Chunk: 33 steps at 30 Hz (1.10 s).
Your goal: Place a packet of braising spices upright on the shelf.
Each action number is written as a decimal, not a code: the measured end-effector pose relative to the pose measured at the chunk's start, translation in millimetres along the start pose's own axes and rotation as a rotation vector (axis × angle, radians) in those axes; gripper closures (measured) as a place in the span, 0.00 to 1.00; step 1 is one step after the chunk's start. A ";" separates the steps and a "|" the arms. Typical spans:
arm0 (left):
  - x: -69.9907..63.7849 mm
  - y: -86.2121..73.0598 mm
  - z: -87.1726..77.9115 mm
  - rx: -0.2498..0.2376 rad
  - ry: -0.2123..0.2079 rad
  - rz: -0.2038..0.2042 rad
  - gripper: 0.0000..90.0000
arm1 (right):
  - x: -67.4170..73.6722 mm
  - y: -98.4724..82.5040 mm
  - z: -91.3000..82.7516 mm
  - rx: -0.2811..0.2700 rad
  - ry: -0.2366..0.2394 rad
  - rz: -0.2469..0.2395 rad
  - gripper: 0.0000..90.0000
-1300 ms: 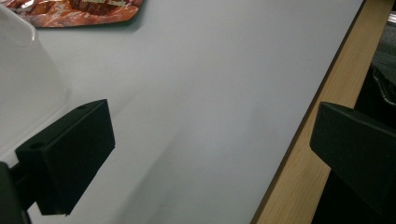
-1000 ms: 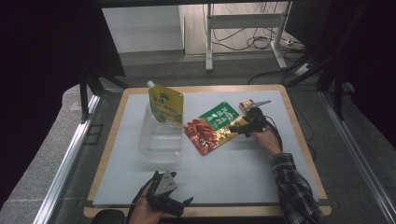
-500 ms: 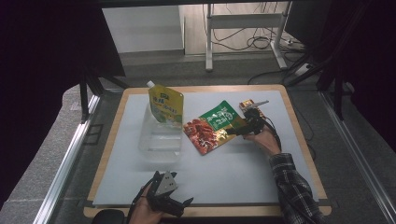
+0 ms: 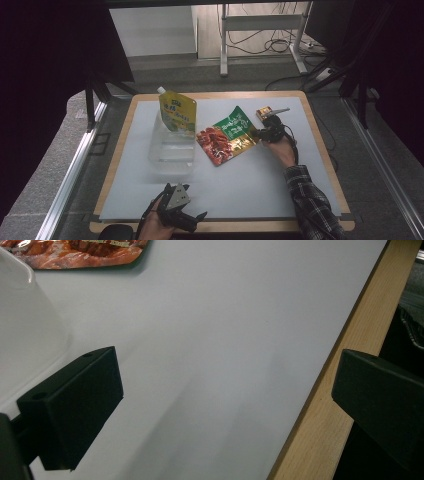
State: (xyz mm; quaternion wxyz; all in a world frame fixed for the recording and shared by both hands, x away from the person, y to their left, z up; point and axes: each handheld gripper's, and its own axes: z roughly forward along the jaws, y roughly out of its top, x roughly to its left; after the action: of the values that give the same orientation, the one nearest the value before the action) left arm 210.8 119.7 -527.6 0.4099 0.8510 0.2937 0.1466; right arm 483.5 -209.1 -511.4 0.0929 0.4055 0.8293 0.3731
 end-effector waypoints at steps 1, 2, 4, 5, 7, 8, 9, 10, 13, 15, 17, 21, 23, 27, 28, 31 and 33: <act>0.0 0.0 0.0 0.000 0.000 0.000 0.00 | 1.4 0.2 -0.2 0.001 -0.006 -0.008 0.99; 0.0 0.0 0.1 0.000 -0.001 0.000 0.00 | 3.1 0.6 -0.2 0.005 -0.016 -0.008 0.99; 0.0 0.0 0.1 0.000 -0.001 0.000 0.00 | 6.6 1.4 -0.7 0.006 -0.031 -0.030 0.99; 0.0 0.0 0.1 0.000 0.001 0.000 0.00 | 7.9 1.9 -1.2 0.006 -0.038 -0.045 0.99; 0.2 0.1 -0.1 -0.001 0.002 -0.001 0.00 | 10.7 3.1 -2.6 0.005 -0.046 -0.053 0.99; 0.4 0.1 -0.3 -0.002 0.002 -0.001 0.00 | 11.4 3.7 -3.5 0.005 -0.044 -0.054 0.99; 0.5 0.1 -0.3 -0.002 0.001 -0.002 0.00 | 12.4 4.1 -5.2 0.003 -0.044 -0.053 0.99; 0.6 0.0 -0.3 -0.002 0.002 -0.003 0.00 | 12.9 4.4 -5.8 0.000 -0.043 -0.051 0.99; 1.0 0.0 -0.6 -0.004 0.003 -0.005 0.00 | 14.9 6.5 -10.3 -0.008 -0.040 -0.051 0.99; 1.2 0.1 -0.8 -0.006 0.004 -0.005 0.00 | 15.7 9.2 -14.5 -0.023 -0.027 -0.053 0.99; 1.3 0.1 -0.7 -0.006 0.005 -0.005 0.00 | 16.7 12.4 -19.9 -0.034 -0.013 -0.043 0.99; 2.0 0.2 -1.0 -0.008 0.009 -0.007 0.00 | 18.9 17.0 -27.5 -0.056 0.007 -0.041 0.99; 2.8 0.1 -1.8 -0.015 0.014 -0.013 0.00 | 20.6 18.8 -31.1 -0.063 0.015 -0.052 0.99; 4.0 -0.1 -2.8 -0.026 0.017 -0.026 0.00 | 25.0 24.9 -41.0 -0.091 0.037 -0.058 0.99; 4.1 -0.1 -2.7 -0.026 0.016 -0.025 0.00 | 26.2 26.9 -43.5 -0.097 0.043 -0.064 0.99; 4.5 0.0 -3.0 -0.020 0.019 -0.019 0.00 | 31.1 31.8 -48.9 -0.109 0.045 -0.086 0.99; 4.1 0.0 -3.0 -0.023 0.020 -0.023 0.00 | 35.7 35.9 -52.8 -0.116 0.047 -0.100 0.99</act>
State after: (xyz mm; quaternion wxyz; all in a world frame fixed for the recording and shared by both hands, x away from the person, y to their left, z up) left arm 212.5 124.1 -525.7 0.4184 0.8412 0.3061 0.1537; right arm 457.7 -197.3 -444.0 0.1152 0.3487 0.8274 0.4248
